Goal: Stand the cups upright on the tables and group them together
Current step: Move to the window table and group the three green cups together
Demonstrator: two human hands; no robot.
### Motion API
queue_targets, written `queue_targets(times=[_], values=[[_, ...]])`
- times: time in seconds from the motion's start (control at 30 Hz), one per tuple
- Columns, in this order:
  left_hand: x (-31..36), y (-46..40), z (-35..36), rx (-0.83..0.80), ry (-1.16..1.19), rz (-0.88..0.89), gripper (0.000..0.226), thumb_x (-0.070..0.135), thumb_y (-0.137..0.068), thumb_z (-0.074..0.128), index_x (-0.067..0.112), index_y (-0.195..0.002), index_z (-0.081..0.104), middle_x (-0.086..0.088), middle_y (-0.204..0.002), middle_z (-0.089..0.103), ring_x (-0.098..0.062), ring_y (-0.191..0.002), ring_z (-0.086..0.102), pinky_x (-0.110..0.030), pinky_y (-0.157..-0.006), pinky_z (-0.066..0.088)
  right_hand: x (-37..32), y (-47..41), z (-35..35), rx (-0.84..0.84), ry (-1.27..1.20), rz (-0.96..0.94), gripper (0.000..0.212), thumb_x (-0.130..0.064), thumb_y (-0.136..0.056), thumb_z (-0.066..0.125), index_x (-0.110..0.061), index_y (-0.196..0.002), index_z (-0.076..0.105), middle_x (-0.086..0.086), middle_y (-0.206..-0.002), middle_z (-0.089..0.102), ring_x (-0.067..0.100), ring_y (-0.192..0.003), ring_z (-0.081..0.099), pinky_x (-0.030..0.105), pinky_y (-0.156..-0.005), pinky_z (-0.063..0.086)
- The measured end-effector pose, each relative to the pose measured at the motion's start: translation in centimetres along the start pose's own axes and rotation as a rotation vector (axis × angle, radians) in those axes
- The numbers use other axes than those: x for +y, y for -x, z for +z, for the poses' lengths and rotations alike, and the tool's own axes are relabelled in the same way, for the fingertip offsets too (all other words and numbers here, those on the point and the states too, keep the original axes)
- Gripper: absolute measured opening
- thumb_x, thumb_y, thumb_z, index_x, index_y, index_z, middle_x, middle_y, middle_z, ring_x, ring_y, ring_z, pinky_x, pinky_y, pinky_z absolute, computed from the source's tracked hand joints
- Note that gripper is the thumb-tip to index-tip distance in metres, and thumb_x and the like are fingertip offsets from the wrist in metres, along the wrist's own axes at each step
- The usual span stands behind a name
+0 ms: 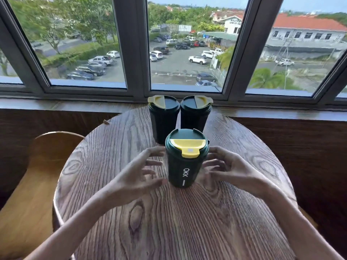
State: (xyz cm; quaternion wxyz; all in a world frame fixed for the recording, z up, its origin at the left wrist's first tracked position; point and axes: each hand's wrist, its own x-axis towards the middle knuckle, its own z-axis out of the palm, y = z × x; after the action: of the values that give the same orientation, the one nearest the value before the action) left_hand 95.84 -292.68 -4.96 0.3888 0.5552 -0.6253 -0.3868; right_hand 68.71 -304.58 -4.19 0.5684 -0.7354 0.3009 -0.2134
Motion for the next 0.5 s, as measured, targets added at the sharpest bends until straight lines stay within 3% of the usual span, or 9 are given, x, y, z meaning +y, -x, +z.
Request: queue_targets(times=[0.07, 0.17, 0.27, 0.37, 0.5], values=[[0.3, 0.5, 1.5, 0.015, 0.007, 0.047, 0.074, 0.031, -0.074, 0.082, 0.031, -0.137, 0.043, 0.016, -0.134, 0.055, -0.005, -0.123, 0.055, -0.028, -0.096, 0.052, -0.4, 0.5, 1.0, -0.024, 0.023, -0.032, 0.062, -0.009, -0.076, 0.079, -0.026, -0.130, 0.053, 0.001, -0.125, 0.063, 0.017, -0.117, 0.060, 0.039, -0.094, 0.054], [0.7, -0.3, 3.0, 0.197, 0.010, 0.052, 0.062, 0.033, -0.071, 0.081, 0.031, -0.126, 0.052, 0.017, -0.119, 0.064, -0.003, -0.111, 0.062, -0.028, -0.090, 0.055, -0.9, -0.4, 2.6, 0.110, 0.030, -0.099, 0.064, -0.023, -0.066, 0.087, -0.023, -0.121, 0.055, -0.004, -0.117, 0.067, 0.012, -0.106, 0.064, 0.046, -0.090, 0.054], [0.8, -1.5, 2.7, 0.255, 0.077, 0.045, 0.058, 0.028, -0.073, 0.080, 0.026, -0.125, 0.056, 0.012, -0.116, 0.067, -0.003, -0.108, 0.064, -0.028, -0.087, 0.058, -1.2, -1.6, 2.8, 0.188, -0.018, -0.144, 0.057, -0.020, -0.066, 0.082, -0.017, -0.118, 0.057, -0.006, -0.110, 0.070, 0.012, -0.098, 0.067, 0.040, -0.086, 0.057], [0.9, -3.2, 2.0, 0.257, 0.119, 0.057, 0.057, 0.019, -0.076, 0.078, 0.021, -0.128, 0.055, 0.011, -0.116, 0.066, -0.007, -0.110, 0.064, -0.028, -0.083, 0.059, -1.2, -2.9, 2.6, 0.236, -0.042, -0.168, 0.056, -0.018, -0.069, 0.079, -0.015, -0.121, 0.058, -0.002, -0.111, 0.071, 0.017, -0.105, 0.067, 0.036, -0.087, 0.057], [0.9, -5.1, 1.6, 0.285, 0.099, 0.057, 0.048, 0.016, -0.077, 0.079, 0.038, -0.114, 0.057, 0.018, -0.109, 0.067, -0.001, -0.103, 0.064, -0.019, -0.074, 0.057, -0.8, -4.4, 2.2, 0.260, -0.044, -0.164, 0.048, -0.008, -0.078, 0.077, -0.025, -0.120, 0.060, -0.003, -0.113, 0.070, 0.019, -0.107, 0.066, 0.035, -0.089, 0.056]])
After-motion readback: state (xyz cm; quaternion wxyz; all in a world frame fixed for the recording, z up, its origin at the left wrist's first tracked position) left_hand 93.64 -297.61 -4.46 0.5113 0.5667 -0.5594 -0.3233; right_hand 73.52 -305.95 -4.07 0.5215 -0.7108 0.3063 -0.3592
